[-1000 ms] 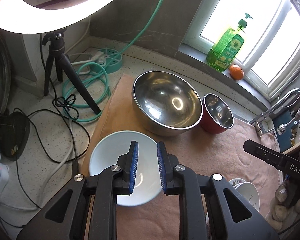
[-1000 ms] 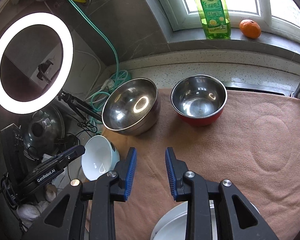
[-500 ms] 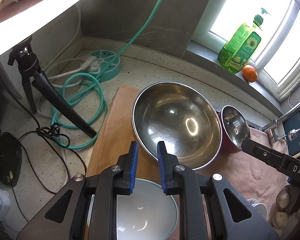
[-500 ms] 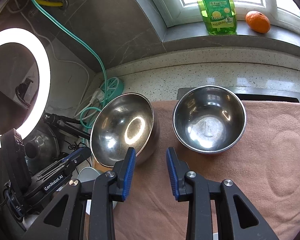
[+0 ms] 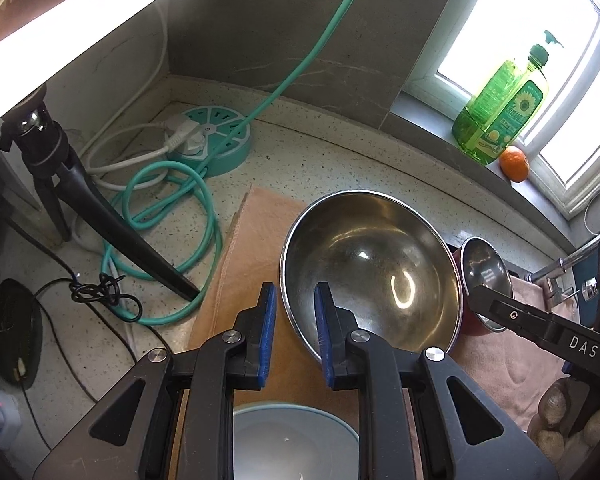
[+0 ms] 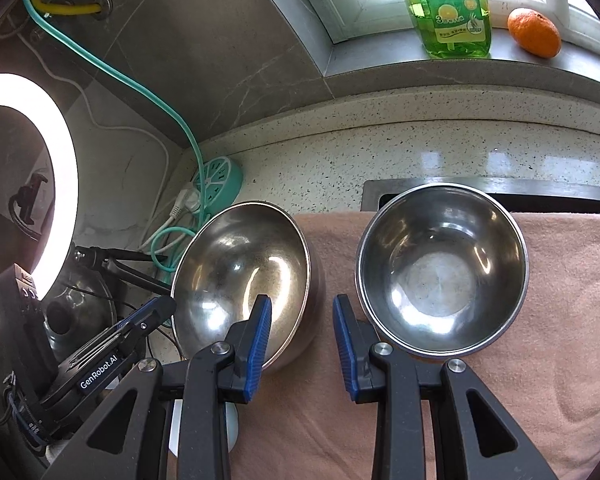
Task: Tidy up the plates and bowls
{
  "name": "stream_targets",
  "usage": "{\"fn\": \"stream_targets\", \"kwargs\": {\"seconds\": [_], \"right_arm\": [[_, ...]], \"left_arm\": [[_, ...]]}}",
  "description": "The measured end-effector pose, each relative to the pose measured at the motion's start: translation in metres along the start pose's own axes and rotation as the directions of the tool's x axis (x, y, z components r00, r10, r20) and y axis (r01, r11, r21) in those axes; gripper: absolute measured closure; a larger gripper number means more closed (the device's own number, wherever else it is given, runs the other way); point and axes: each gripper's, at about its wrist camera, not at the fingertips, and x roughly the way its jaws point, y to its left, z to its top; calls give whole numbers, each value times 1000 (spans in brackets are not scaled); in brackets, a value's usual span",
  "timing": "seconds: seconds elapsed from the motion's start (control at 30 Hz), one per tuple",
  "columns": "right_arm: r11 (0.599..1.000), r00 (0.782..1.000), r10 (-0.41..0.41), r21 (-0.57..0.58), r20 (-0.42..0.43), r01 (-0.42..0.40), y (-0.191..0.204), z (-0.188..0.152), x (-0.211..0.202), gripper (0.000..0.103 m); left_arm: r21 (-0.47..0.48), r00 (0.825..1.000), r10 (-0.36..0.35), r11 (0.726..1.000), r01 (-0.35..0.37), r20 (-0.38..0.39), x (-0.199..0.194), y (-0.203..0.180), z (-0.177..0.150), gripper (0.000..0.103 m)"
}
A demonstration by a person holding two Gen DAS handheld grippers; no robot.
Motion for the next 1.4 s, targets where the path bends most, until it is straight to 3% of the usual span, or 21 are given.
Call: {"fn": "stream_targets", "kwargs": {"seconds": [0.4, 0.73, 1.4], "right_arm": [[1000, 999, -1, -9, -39, 1, 2, 1, 20, 76], [1000, 998, -18, -18, -53, 17, 2, 2, 24, 91], [998, 997, -63, -34, -41, 62, -1, -10, 9, 92]], "left_arm": [[-2, 999, -17, 1000, 17, -34, 14, 2, 1, 85], [-19, 998, -32, 999, 31, -46, 20, 6, 2, 90], [9, 999, -46, 999, 46, -18, 3, -5, -7, 90]]}}
